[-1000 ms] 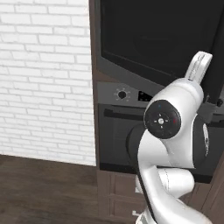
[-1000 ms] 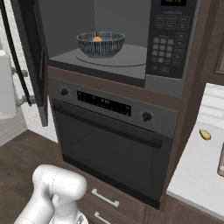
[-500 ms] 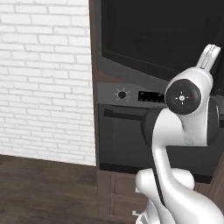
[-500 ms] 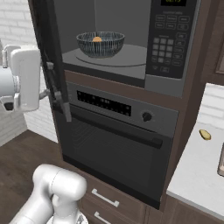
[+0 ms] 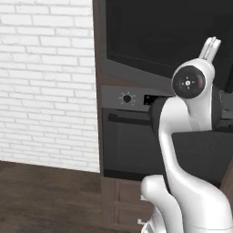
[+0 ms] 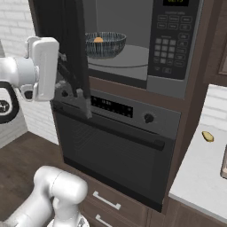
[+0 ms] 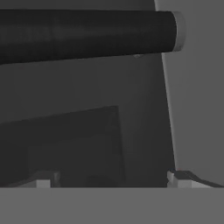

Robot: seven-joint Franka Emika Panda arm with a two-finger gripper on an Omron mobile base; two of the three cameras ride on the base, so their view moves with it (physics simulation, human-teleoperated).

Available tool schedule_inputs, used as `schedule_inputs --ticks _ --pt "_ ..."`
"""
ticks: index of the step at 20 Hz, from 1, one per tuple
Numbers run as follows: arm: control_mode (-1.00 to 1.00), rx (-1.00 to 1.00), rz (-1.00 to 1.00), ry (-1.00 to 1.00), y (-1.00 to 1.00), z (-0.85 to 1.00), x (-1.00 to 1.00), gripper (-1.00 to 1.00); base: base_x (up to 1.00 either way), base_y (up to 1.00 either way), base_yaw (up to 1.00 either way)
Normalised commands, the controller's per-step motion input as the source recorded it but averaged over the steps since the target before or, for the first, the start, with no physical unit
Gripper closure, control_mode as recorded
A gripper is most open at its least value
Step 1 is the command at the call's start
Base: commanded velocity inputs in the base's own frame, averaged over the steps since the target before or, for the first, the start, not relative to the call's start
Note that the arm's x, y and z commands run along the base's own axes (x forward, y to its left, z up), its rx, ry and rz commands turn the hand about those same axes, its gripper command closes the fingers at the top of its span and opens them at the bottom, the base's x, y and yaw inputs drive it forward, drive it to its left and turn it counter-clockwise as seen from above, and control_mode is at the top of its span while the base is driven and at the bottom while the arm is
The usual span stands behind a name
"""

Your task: Pick the squash from the sink and place it in the bowl. Then pick the bowl and place it in the microwave. Then close the microwave door and press the start button.

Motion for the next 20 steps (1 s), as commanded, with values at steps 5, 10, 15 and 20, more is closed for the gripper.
schedule_inputs --ticks 5,10,15,20 --pt "-1.0 0.05 0.0 -0.07 -0.33 -0.01 0.72 -1.0 0.0 0.0 0.0" --pt "-1.0 0.05 0.0 -0.04 -0.33 -0.01 0.72 -1.0 0.0 0.0 0.0" --pt "-1.0 0.05 0.01 0.0 -0.27 -0.03 0.8 -1.0 0.0 0.0 0.0" --pt "-1.0 0.03 0.0 0.0 -0.25 -0.06 0.82 -1.0 0.0 0.0 0.0"
